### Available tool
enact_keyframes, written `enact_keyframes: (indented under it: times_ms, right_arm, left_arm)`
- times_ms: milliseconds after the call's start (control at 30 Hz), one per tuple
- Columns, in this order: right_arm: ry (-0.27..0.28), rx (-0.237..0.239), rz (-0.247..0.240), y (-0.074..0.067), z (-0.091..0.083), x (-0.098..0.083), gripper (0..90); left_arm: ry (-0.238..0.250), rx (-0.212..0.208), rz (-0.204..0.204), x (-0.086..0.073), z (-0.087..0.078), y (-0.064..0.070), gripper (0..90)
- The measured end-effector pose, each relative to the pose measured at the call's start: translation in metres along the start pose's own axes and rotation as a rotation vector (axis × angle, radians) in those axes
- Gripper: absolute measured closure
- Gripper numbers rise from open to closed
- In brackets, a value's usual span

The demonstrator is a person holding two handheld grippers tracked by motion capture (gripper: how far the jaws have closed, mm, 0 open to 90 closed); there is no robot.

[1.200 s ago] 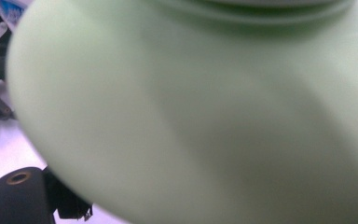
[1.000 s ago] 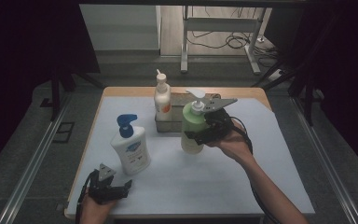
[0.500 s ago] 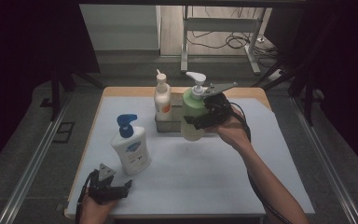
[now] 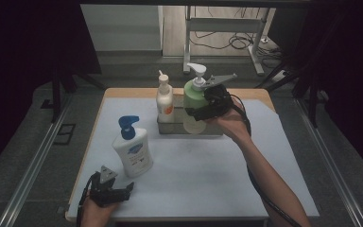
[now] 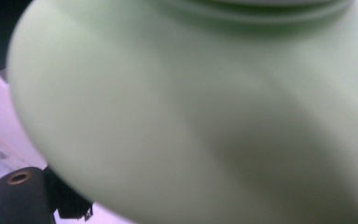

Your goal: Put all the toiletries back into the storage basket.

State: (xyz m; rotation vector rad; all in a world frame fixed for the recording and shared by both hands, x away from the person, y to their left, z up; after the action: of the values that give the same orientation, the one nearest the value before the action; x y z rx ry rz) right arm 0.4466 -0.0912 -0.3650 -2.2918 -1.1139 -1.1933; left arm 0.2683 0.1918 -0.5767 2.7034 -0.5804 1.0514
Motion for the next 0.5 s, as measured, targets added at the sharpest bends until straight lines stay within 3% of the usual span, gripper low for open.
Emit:
enact_keyframes:
  times_ms: [500]
  right_arm:
    - [-0.004,-0.048,0.024,0.016,0.021,0.012,12.3]
  left_arm:
    - [0.0,0.0,0.0,0.0,0.0,0.0,10.2]
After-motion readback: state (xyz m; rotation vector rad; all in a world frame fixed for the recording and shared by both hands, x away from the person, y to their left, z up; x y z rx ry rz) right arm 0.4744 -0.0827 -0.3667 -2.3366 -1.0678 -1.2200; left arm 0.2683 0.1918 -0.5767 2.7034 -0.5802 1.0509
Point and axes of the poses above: each handheld gripper's, and its own axes: z roughly forward along the jaws, x roughly out of its top, y roughly to its right, the point moved 7 cm from there along z, roughly forward along the jaws, and after that the axes turned 1 degree about -y, right-handed, at the moved point
